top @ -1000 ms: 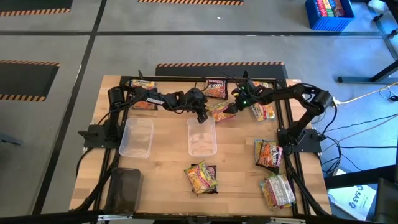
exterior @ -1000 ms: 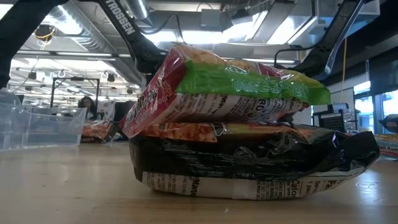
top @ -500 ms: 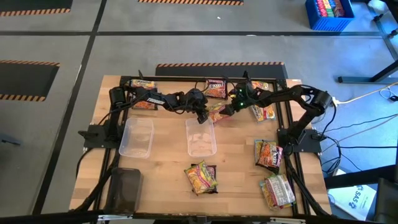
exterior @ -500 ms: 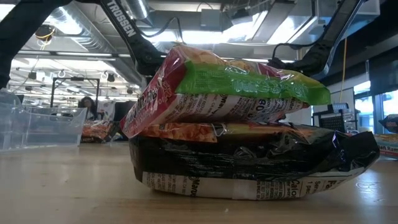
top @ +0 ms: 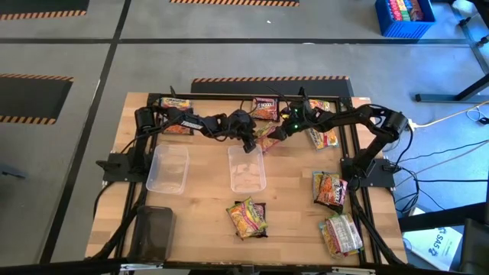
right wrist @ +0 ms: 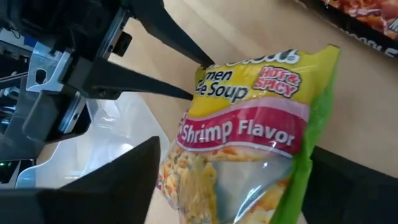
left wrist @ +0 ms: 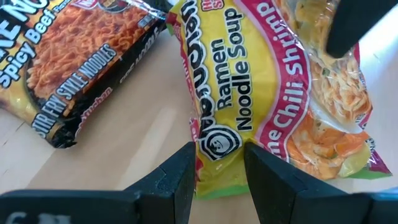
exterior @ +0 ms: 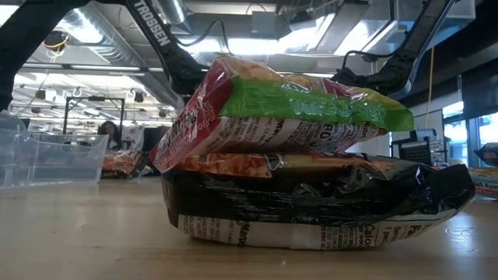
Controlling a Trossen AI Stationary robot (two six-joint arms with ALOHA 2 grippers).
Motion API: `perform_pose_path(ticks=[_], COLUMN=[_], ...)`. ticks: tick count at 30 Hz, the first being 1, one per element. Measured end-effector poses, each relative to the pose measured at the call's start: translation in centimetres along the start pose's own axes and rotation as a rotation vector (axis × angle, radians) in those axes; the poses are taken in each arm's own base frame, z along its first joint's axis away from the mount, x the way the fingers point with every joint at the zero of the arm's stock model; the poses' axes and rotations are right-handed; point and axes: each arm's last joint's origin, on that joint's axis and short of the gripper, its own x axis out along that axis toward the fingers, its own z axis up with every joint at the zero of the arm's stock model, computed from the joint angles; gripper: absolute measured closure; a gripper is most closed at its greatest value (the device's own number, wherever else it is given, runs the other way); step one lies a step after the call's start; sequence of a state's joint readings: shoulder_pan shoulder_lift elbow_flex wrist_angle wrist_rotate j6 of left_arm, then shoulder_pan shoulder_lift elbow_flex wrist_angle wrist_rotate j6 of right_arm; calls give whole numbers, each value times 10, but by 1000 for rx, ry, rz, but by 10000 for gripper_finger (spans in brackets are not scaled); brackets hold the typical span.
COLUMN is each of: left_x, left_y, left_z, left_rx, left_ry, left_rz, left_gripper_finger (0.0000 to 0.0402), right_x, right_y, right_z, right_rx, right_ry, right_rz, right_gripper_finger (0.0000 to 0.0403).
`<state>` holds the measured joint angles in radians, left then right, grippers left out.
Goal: Sort Maruchan noodles
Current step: Put the green noodle pack into the right transparent bin
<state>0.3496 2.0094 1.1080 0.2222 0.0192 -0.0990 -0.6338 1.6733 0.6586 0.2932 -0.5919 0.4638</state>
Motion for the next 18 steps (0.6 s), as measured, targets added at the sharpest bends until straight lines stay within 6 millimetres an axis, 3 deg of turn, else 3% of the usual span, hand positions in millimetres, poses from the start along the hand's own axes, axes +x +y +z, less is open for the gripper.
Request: perform_pose_path(ticks=[11,18], left_x=[0,0], left_y=[0,0], left_z=[2,3], left_rx=[5,5], left_ry=[-25,-27], left_rz=[-3,-5], left_gripper_finger=[271,271], right_x=[-1,-1], right_y=[0,0], right_z=[2,2], right_rx=[-34,-46], right_ry=[-25,-27], right_rz=[-35,-37], right_gripper_finger=[264,271])
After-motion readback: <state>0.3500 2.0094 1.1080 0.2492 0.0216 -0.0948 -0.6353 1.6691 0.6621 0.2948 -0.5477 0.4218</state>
